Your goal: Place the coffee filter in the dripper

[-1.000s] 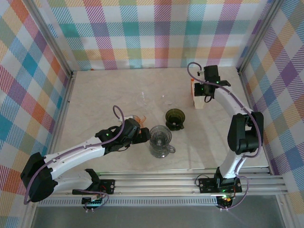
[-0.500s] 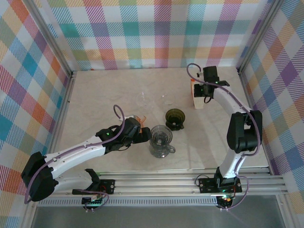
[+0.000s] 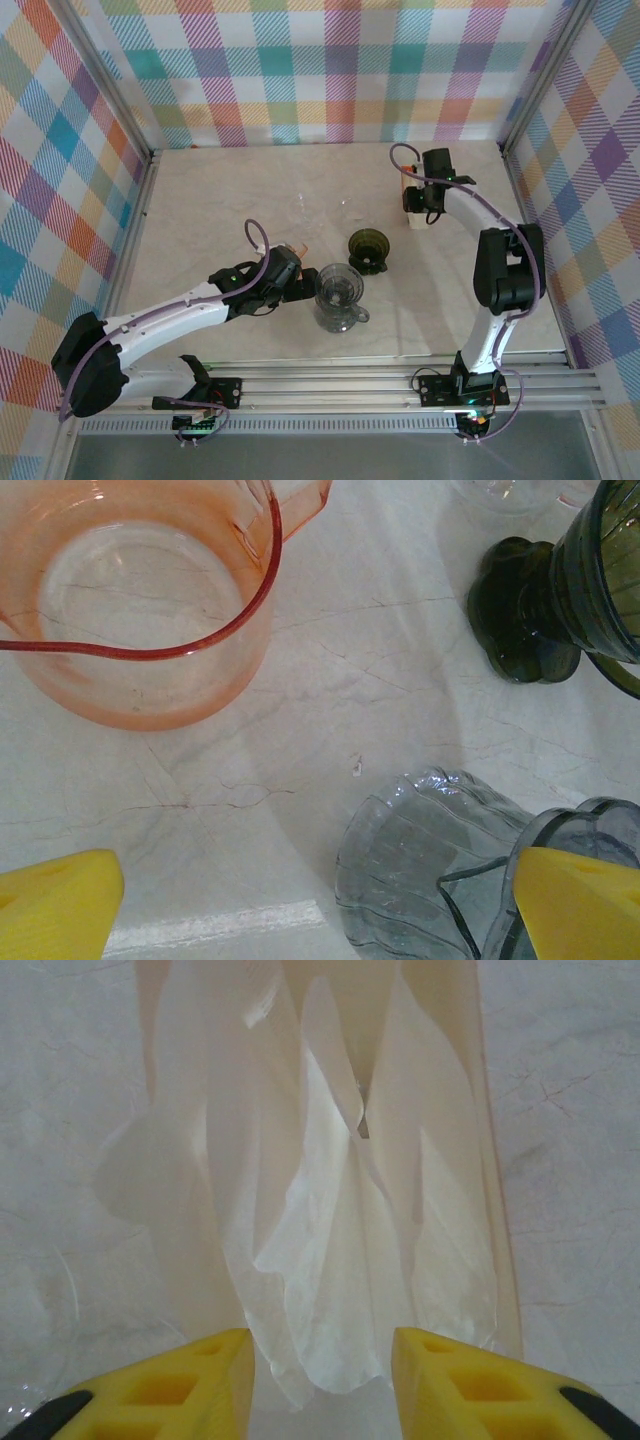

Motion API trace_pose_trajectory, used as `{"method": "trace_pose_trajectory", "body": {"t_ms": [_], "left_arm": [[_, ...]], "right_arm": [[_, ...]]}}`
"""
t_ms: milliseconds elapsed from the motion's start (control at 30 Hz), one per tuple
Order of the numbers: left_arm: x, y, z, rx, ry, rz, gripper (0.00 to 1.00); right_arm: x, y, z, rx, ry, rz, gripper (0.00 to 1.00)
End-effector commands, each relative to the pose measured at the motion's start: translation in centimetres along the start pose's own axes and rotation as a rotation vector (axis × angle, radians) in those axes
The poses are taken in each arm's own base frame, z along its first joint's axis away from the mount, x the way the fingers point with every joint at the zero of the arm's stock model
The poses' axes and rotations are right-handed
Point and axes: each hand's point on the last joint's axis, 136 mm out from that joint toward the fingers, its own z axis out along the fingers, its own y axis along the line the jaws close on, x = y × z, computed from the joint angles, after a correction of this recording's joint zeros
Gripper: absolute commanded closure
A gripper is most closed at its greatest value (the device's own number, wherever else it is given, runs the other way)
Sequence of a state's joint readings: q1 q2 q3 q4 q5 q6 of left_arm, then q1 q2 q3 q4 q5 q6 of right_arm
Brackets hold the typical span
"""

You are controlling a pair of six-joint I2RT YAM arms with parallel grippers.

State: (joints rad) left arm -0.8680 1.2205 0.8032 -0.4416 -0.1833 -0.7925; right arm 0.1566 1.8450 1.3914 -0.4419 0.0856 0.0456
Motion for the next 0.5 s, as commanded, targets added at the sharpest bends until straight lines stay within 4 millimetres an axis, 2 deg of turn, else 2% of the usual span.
{"method": "trace_pose_trajectory", "body": {"t_ms": [0, 167, 267, 467], "left_arm": [[-0.7, -1.0, -0.4, 0.032, -0.007, -0.01, 0.0], [-0.8, -1.1, -0.6, 0.04, -0.008, -0.011, 0.0], [-0.7, -1.1, -0.5, 0.037, -0.006, -0.009, 0.0], [-0.6, -1.0, -0.4, 0.033, -0.003, -0.005, 0.0]], "right_arm": [[-2.2, 0.3, -3.6, -0.022, -0.1, 0.031, 0.56], [-3.2, 0.5, -5.9, -0.036, -0.155, 0.098, 0.55], [-3.8, 1.1, -6.4, -0.068, -0.167, 0.113, 0.59], [-4.5, 1.6, -5.2, -0.063, -0.132, 0.086, 0.73]]}}
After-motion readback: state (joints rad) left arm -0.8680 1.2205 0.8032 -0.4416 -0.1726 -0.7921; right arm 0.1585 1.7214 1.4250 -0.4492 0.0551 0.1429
